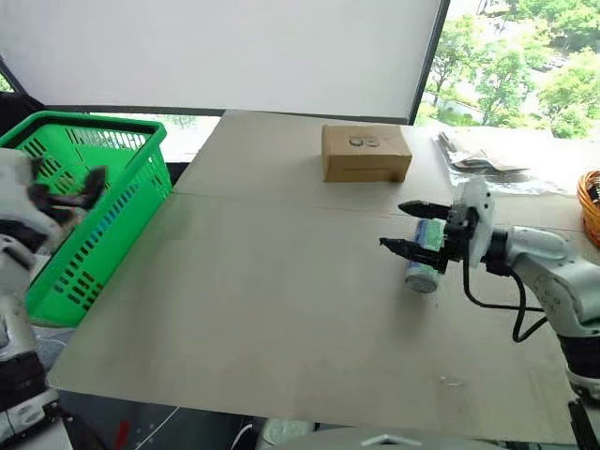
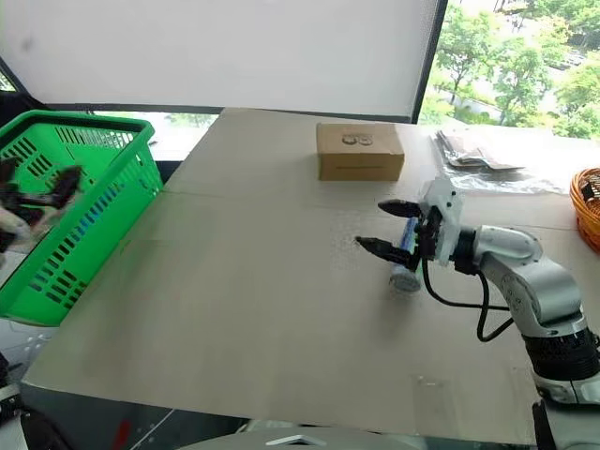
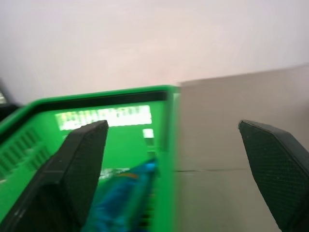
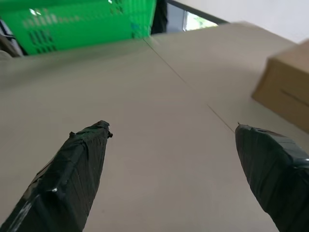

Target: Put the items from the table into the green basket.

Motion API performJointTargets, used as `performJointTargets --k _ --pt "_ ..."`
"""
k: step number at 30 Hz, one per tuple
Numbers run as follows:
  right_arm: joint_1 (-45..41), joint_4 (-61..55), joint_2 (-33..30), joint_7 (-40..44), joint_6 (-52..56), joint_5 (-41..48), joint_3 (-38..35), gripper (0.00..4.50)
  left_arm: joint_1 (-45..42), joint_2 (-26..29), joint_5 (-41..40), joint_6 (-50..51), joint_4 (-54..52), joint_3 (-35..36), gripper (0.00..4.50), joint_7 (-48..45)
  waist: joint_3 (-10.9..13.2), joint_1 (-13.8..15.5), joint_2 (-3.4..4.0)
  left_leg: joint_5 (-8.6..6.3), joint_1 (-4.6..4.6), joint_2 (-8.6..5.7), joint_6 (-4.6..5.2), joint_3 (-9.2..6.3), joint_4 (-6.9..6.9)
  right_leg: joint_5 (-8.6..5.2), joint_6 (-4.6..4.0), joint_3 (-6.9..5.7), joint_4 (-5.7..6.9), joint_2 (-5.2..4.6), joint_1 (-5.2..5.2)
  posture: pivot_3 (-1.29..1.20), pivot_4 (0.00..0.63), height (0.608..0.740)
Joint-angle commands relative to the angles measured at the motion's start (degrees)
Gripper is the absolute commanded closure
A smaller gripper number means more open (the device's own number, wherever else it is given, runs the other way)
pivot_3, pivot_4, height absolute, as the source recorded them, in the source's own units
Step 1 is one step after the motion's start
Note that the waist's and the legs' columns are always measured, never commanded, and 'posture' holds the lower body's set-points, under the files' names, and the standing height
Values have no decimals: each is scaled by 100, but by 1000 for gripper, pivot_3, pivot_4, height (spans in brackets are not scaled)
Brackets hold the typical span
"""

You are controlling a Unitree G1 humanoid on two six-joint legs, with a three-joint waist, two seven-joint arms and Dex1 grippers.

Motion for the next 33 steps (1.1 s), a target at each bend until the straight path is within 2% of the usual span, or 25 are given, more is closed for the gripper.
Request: performJointTargets --k 1,6,10,14,18,21,24,26,29,33 --pt "223 -268 89 -355 -169 -121 -304 0 3 31 -560 376 -1006 -642 62 -535 -1 -41 8 13 0 1 22 -1 -1 0 0 -3 3 2 0 198 14 740" --pt "616 -494 -109 -351 -4 -72 -503 0 -563 -482 -197 689 -1240 -2234 62 -283 -18 -91 79 17 11 0 30 -5 21 3 6 -11 15 19 20 142 9 740" --pt "1068 -832 -168 -384 -22 139 -944 0 -1677 -1534 287 1067 -454 -3442 62 289 -16 -91 88 19 34 -12 34 -24 51 11 22 -33 10 85 71 118 9 740" --pt "1633 -1116 -290 -456 -56 73 -1282 0 -2525 -2684 675 1244 495 -4076 62 766 -23 -211 91 19 35 -16 36 -21 92 13 27 -58 13 106 99 38 2 740" --pt "1719 -1304 -149 -820 109 119 -1357 0 -2710 -3052 795 1235 666 -4155 62 827 -23 -596 99 19 45 -14 38 -14 100 16 32 -34 20 109 100 -17 7 740" --pt "1560 -1467 176 -1321 414 63 -990 0 -2638 -2736 860 1084 579 -4070 62 553 -21 -875 101 18 69 -4 39 -11 94 15 31 -10 36 124 100 -11 9 740" --pt "1166 -1381 881 -2307 952 -208 -547 0 -2437 -2095 823 927 403 -3771 62 145 -13 -1084 100 18 115 -5 38 -4 76 8 23 40 78 148 102 25 12 740" --pt "933 -1272 1301 -2776 1291 -319 -337 0 -2219 -1630 655 837 137 -3526 62 -237 -6 -1136 105 18 129 -13 37 -18 57 -5 -3 94 95 183 102 41 13 740" --pt "527 -955 1801 -3394 1728 -585 -93 0 -1745 -937 340 592 -446 -2986 62 -908 9 -1110 111 23 184 -16 29 -36 43 -18 -5 107 112 200 100 97 16 740" --pt "-68 -275 2332 -4121 2594 -847 -102 0 -1028 -102 -301 524 -1291 -2157 62 -1813 25 -1004 105 23 196 -4 27 -23 31 -19 -7 128 112 205 97 147 14 740"
